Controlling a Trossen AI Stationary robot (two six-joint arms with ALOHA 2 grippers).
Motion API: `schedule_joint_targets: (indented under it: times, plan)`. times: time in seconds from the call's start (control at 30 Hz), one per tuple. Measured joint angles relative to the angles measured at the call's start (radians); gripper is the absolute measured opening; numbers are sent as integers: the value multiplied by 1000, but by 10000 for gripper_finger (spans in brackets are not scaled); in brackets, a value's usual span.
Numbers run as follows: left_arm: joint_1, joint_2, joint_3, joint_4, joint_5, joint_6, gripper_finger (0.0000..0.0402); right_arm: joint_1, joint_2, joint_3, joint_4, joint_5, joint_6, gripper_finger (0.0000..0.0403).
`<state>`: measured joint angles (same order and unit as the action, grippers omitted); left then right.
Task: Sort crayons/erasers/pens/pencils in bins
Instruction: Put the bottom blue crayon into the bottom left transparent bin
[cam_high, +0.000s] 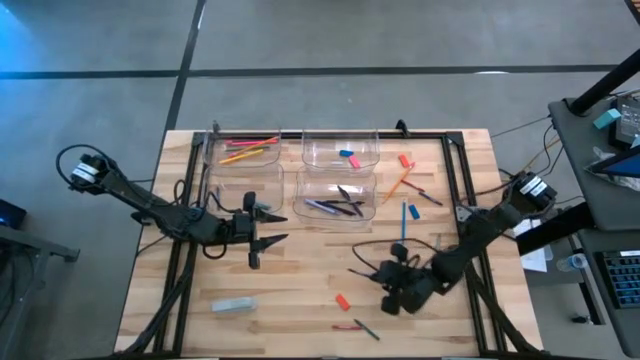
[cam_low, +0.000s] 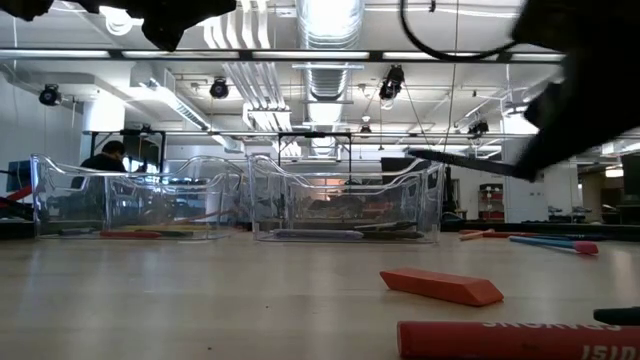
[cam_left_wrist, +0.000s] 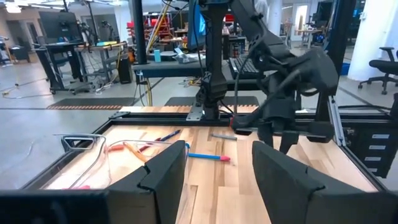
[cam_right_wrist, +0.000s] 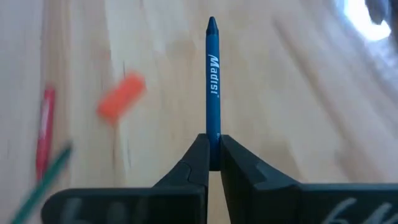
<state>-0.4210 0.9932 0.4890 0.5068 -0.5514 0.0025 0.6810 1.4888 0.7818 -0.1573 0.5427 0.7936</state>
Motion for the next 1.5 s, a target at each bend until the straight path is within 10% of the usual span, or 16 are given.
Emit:
schedule_joint_targets:
  times: [0.63,1.2,1.5]
  plan:
    - [-1,-124,14,24,13,31,170,-610,5,253,338,-368,-559,13]
    - [106,-71,-72,-11,-77,-242,237,-593,5,309,327,-397,-597,13]
    - [242,117,-69,270,170,-314,299,-580,4,309,327,-397,-596,13]
